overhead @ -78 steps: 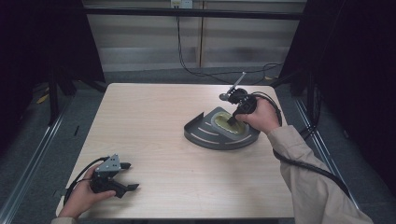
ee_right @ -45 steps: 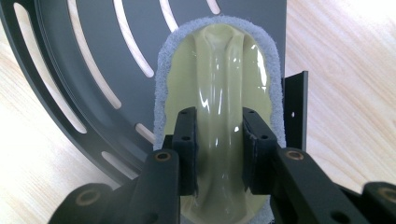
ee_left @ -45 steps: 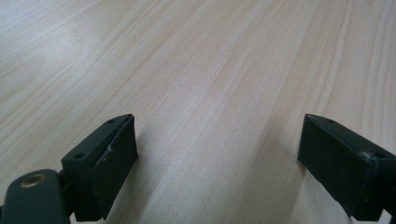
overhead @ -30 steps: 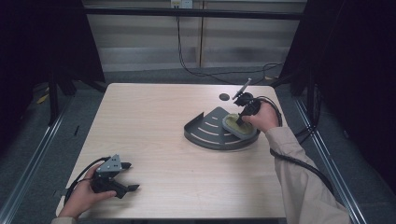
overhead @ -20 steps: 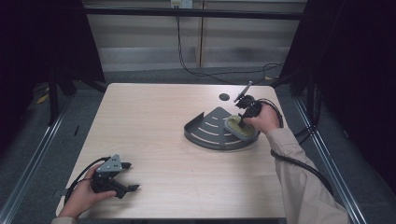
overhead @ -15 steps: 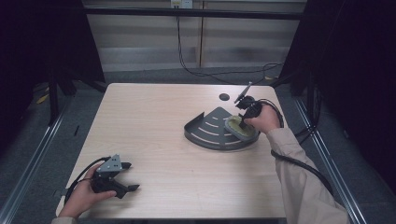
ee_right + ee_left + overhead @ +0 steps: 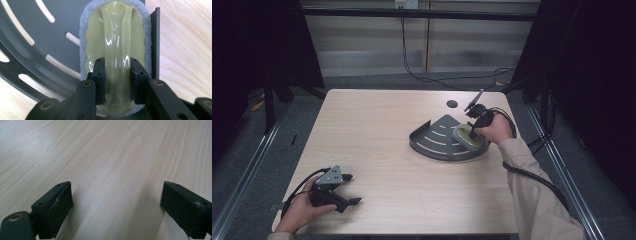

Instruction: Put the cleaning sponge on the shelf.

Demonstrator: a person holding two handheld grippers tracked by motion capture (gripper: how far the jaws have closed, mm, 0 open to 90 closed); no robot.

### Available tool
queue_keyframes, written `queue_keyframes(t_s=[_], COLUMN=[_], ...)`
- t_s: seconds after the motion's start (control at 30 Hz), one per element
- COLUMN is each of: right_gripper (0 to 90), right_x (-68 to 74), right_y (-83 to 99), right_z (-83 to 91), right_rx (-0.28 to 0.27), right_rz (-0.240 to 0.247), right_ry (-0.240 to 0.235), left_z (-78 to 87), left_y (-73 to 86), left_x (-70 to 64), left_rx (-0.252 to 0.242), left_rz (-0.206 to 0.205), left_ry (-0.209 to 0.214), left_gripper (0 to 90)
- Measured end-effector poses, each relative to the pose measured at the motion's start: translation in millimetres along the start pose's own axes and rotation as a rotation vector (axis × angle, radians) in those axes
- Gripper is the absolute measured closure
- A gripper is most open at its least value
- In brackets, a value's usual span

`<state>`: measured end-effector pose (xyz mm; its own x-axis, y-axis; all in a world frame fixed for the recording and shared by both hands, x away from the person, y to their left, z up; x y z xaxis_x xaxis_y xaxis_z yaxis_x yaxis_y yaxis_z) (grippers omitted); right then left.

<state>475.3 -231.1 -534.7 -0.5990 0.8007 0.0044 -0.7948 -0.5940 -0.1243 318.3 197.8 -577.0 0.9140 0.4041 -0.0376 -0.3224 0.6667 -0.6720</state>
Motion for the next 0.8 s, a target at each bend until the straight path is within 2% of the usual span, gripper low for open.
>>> queue_keyframes(t_s=[0.53,0.8], right_gripper=[69.0,61.8], right_x=[0.0,-1.8], right_y=[1.4,0.8], right_z=[-1.2,0.4], right_rx=[0.035,0.027], right_rz=[-0.046,-0.054], right_ry=[-0.017,-0.008], left_z=[-0.4,-0.4], left_y=[-0.5,-0.5], left_x=[-0.6,-0.6], left_rx=[-0.007,-0.007], left_rz=[0.004,0.004], left_ry=[0.009,0.009], left_gripper=[10.3,10.3])
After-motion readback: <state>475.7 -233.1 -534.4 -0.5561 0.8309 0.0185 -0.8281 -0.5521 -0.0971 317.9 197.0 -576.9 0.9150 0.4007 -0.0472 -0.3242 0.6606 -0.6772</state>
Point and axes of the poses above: each handheld gripper's, and its own axes: z roughly backward along the jaws, y roughly out of its underside, x roughly to its left, the point moved 10 cm from there along -z, roughly forward along the jaws, and after that the axes turned 4 degrees about x, right-handed, at the moved point
